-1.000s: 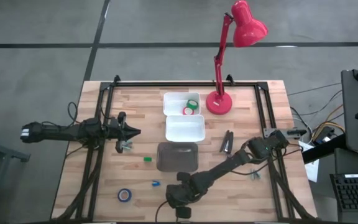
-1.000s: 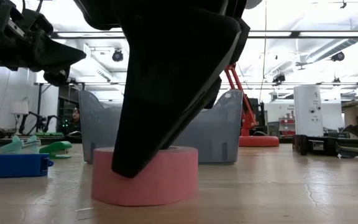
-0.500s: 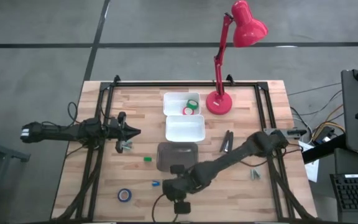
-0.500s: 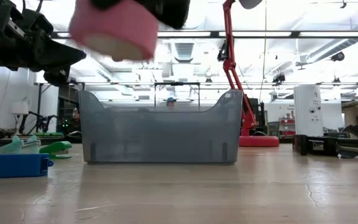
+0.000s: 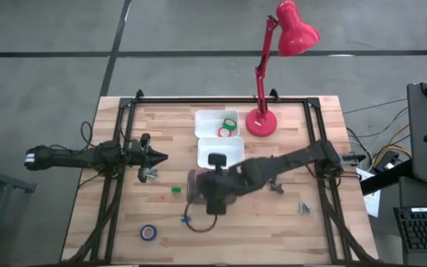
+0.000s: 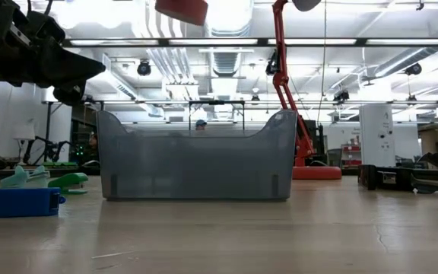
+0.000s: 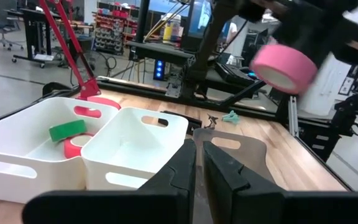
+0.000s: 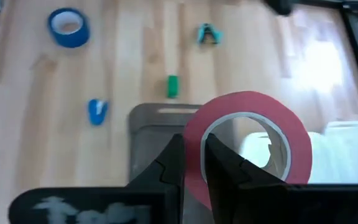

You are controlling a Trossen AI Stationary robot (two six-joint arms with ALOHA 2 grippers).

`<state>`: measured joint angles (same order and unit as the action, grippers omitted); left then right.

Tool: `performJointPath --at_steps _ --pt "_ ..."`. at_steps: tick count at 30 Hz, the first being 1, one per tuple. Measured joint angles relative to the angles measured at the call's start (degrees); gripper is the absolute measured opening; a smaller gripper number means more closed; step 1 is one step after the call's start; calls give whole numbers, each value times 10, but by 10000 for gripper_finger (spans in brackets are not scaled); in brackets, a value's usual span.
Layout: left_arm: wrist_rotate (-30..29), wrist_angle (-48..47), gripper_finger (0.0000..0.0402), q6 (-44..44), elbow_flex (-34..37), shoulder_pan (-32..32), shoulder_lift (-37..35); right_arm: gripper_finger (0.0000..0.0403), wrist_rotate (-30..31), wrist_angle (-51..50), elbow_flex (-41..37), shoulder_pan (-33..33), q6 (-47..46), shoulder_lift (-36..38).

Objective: Pick and place Stapler, Stapler remover, tape
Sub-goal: Put the pink tape into the top white bin

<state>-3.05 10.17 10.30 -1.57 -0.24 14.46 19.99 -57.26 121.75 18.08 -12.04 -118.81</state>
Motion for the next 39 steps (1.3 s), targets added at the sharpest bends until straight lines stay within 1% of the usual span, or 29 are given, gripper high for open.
performJointPath --at_steps 4,11,16,21,25,28,36,39 --pt "0 0 30 0 0 0 0 34 1 -6 0 -36 12 14" --pt "0 0 30 0 0 0 0 34 1 -75 -2 -113 19 16" --pt "0 0 30 0 0 0 0 34 -7 -85 -24 -176 42 16" --pt "0 0 30 0 0 0 0 34 -45 -82 -62 -242 55 16" --pt "0 0 30 0 0 0 0 34 -82 -61 -98 -292 70 16" --pt "0 0 30 0 0 0 0 34 -123 -34 -125 -323 78 16" --pt "0 0 30 0 0 0 0 34 -150 22 -194 -383 90 16" --pt "0 0 30 0 0 0 0 34 -175 46 -218 -397 88 16"
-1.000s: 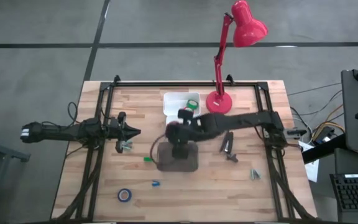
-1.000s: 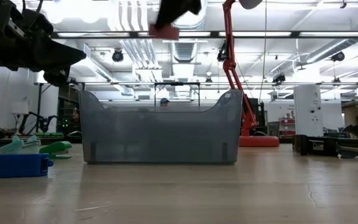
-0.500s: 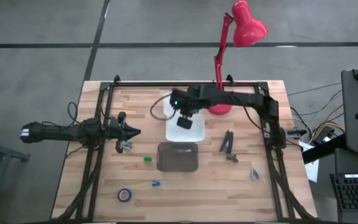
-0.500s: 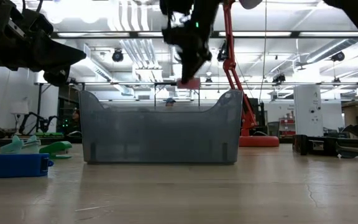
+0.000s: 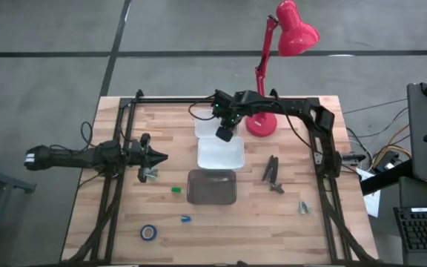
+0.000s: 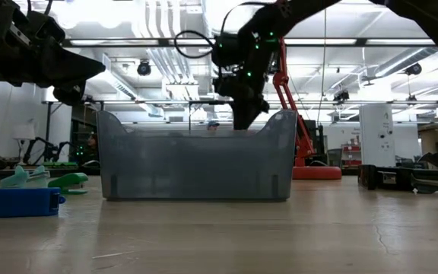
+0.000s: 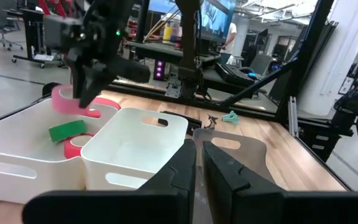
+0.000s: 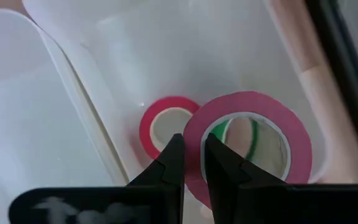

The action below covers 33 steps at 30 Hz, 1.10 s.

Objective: Pick and place Stapler, Stapler remover, tape
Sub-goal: Put the pink tape into the top white bin, then put the black stapler into the bottom white bin

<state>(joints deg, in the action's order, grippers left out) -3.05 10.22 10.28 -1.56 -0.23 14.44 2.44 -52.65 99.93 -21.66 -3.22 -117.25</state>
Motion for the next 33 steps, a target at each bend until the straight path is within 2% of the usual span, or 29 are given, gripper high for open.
performJointPath --at_steps 4,10,22,27,33 --pt "0 0 30 0 0 0 0 41 -10 22 -25 -8 -20 0" --pt "0 0 30 0 0 0 0 85 -10 25 -45 -9 -31 0" --pt "0 0 30 0 0 0 0 166 -9 5 -22 -6 -33 10" --pt "0 0 30 0 0 0 0 185 -8 -23 -5 0 -42 26" --pt "0 0 30 0 0 0 0 191 -8 -59 -21 33 -78 87"
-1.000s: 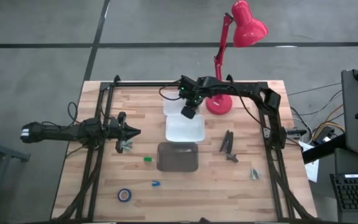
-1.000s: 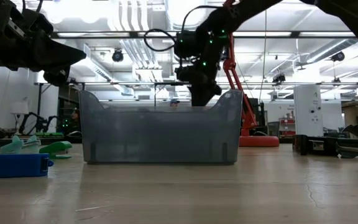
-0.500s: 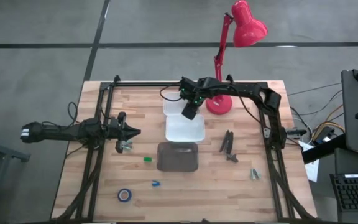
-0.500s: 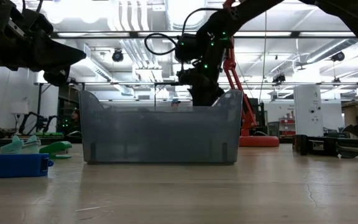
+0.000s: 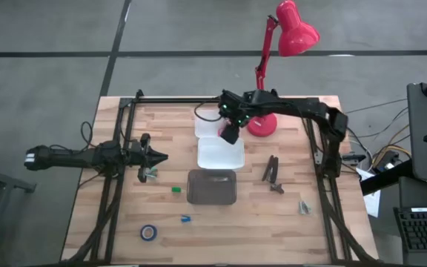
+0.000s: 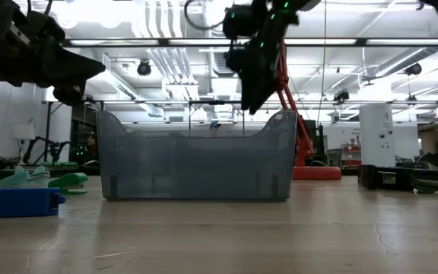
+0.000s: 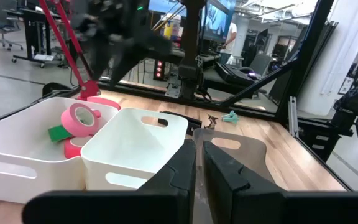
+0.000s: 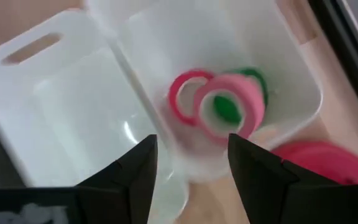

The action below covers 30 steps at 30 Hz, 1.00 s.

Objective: Pick and place Stapler, Stapler remover, tape
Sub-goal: Put the black stapler into the bottom white bin

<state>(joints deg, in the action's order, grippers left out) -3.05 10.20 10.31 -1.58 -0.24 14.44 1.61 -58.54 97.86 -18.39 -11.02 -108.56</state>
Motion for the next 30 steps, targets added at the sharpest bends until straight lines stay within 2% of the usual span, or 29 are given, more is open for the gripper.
performJointPath --at_steps 4,13,22,30 --pt "0 0 30 0 0 0 0 192 0 -14 -34 40 -50 52" --pt "0 0 30 0 0 0 0 192 -1 -13 -166 151 -297 168" --pt "0 0 30 0 0 0 0 192 0 -13 -292 273 -425 221" --pt "0 0 30 0 0 0 0 192 46 -13 -340 286 -449 223"
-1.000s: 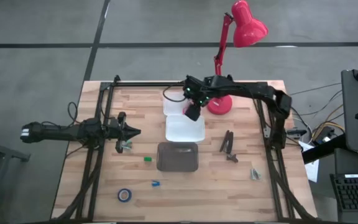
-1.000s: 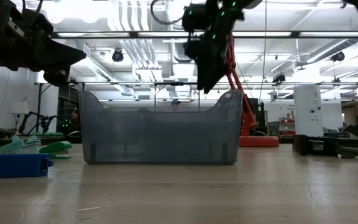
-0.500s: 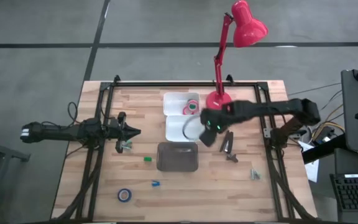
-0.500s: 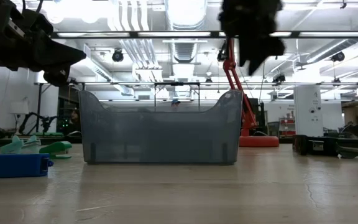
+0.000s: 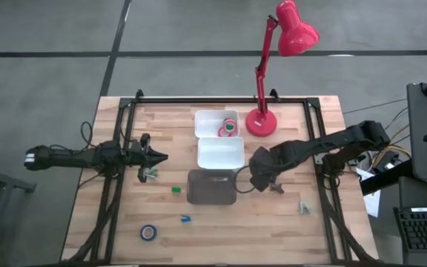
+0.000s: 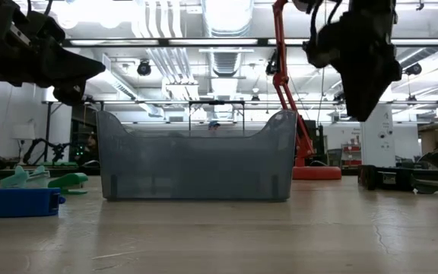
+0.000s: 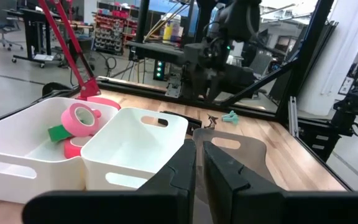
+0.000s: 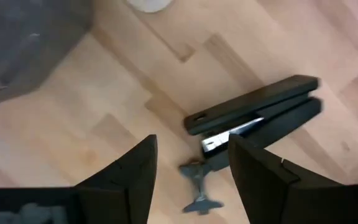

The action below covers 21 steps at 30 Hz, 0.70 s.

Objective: Pick and place Stapler, Stapler remover, tape
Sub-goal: Put the black stapler into the bottom white bin

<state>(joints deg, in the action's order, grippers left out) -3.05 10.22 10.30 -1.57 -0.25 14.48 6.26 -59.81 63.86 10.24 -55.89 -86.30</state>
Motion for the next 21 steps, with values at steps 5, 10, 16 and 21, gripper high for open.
performJointPath --at_steps 5,10,16,21 --pt "0 0 30 0 0 0 0 192 17 -3 -22 -5 -5 1" --pt "0 0 30 0 0 0 0 192 38 -32 -36 -20 -40 14" --pt "0 0 30 0 0 0 0 192 46 -27 -75 -47 -131 45" --pt "0 0 30 0 0 0 0 192 43 -23 -109 -64 -171 55"
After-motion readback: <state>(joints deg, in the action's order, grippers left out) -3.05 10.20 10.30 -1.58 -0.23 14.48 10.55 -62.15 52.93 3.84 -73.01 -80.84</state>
